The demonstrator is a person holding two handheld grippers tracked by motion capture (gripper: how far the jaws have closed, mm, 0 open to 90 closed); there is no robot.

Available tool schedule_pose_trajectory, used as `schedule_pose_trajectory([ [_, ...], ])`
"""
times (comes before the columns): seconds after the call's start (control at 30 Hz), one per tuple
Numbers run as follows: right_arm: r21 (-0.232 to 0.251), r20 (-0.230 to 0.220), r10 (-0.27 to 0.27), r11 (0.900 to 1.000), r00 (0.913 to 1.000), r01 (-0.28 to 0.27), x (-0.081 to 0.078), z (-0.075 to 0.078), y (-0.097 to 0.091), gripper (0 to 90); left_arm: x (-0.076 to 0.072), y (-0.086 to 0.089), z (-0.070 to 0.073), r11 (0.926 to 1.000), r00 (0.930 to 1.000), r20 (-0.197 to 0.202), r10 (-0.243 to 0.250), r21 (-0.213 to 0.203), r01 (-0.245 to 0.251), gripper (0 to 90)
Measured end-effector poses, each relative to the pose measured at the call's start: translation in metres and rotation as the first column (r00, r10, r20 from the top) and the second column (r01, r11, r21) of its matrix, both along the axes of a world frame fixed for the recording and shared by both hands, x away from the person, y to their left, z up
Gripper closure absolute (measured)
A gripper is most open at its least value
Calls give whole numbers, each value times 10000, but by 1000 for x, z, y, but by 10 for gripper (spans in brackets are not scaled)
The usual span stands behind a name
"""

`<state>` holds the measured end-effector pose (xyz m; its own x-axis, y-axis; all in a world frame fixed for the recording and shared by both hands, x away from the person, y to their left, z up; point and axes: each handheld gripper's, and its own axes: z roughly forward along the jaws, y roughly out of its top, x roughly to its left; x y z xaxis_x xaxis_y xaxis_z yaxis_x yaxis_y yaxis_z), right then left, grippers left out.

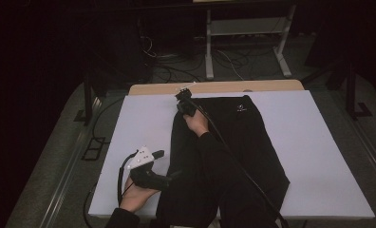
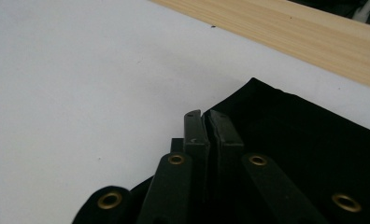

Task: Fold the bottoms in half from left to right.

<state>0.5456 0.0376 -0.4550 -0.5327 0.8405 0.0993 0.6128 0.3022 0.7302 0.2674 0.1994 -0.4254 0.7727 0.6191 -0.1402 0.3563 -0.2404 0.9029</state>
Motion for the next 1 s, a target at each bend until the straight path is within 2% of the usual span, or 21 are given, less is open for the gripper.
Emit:
schedule_pose_trajectory([
  [0.13,275,-288,45,9996,9996,-37,1,2,-5,860,-2,3,0,9998,9991,-379,176,-95,-180,0],
  [0.2,280,-317,60,9996,9995,-51,0,4,-5,862,-1,6,0,9989,9970,-740,224,-386,-253,0],
  [0.27,365,-264,89,9993,9996,-79,-1,7,-6,863,0,7,-1,9983,9948,-981,258,-495,-308,0],
  [0.43,271,-101,229,9994,9997,-226,-7,11,-5,865,-4,9,0,9993,9918,-1258,237,-244,-270,0],
  [0.6,530,-25,187,9984,9998,-185,-11,14,-10,866,-9,14,1,9996,9894,-1427,271,14,-272,0],
  [0.8,615,135,139,9980,9998,-148,-17,18,-14,868,-15,24,-2,9994,9824,-1841,324,144,-303,2],
  [1.0,615,382,88,9980,9992,-112,-21,24,-16,868,-21,29,-7,9992,9754,-2200,131,405,-43,25],
])
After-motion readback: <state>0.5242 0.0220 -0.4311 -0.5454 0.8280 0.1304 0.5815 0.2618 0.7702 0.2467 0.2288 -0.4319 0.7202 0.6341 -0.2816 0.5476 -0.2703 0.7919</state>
